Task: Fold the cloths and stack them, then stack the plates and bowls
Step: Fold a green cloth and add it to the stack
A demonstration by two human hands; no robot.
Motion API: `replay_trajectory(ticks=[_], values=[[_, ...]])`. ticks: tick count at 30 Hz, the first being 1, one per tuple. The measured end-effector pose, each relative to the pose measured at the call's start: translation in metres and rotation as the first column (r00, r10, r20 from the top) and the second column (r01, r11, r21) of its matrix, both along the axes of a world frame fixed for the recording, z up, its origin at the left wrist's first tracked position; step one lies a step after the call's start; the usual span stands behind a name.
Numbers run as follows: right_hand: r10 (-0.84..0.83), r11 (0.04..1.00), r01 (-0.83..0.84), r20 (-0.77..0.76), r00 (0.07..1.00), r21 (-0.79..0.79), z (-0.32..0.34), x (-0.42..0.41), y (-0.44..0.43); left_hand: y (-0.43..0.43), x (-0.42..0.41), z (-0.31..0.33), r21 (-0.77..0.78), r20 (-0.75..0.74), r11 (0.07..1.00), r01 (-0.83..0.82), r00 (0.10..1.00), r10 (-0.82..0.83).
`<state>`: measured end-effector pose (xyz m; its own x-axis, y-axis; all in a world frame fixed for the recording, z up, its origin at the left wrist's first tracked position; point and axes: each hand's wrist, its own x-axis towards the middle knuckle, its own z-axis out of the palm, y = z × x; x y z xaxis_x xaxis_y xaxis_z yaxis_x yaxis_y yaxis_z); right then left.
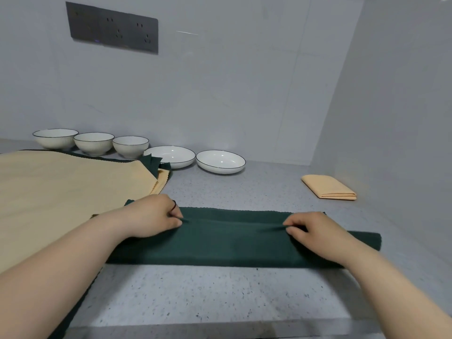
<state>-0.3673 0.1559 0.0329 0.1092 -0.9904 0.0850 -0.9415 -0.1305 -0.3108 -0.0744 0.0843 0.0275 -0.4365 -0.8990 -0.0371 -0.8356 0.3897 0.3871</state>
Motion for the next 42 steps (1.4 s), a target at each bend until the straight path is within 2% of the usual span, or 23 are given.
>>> replay_trajectory(ticks=[5, 7, 10, 16, 27, 35, 39, 42], values=[[-0.051, 0.999, 0.051, -0.044, 0.998, -0.006, -0.015, 0.005, -0.046, -0.031, -0.003, -0.016, -0.07, 0.031, 0.986, -0.15, 0.988, 0.153], [-0.067, 0.998, 0.067, -0.049, 0.997, 0.014, -0.021, 0.007, -0.057, -0.036, -0.005, -0.023, -0.064, -0.005, 0.981, -0.183, 0.983, 0.183], [-0.079, 0.997, 0.079, -0.041, 0.996, 0.019, -0.027, 0.008, -0.07, -0.04, -0.01, -0.03, 0.013, -0.091, 0.987, -0.157, 0.983, 0.158], [-0.1, 0.994, 0.102, -0.058, 0.993, 0.035, -0.029, 0.005, -0.08, -0.051, -0.016, -0.027, 0.076, -0.064, 0.991, -0.113, 0.991, 0.118], [-0.141, 0.988, 0.146, -0.113, 0.984, 0.038, -0.034, 0.007, -0.106, -0.073, -0.032, -0.033, -0.089, 0.002, 0.974, -0.211, 0.977, 0.212], [-0.168, 0.986, 0.168, -0.166, 0.972, -0.013, -0.04, 0.013, -0.114, -0.073, -0.031, -0.038, -0.141, 0.03, 0.964, -0.226, 0.972, 0.232], [-0.179, 0.983, 0.17, -0.17, 0.969, -0.061, -0.047, 0.013, -0.115, -0.061, -0.044, -0.038, -0.213, 0.105, 0.969, -0.126, 0.983, 0.151], [-0.177, 0.983, 0.166, -0.163, 0.971, -0.077, -0.05, 0.013, -0.115, -0.045, -0.06, -0.041, -0.131, 0.234, 0.991, 0.0, 0.972, 0.031]])
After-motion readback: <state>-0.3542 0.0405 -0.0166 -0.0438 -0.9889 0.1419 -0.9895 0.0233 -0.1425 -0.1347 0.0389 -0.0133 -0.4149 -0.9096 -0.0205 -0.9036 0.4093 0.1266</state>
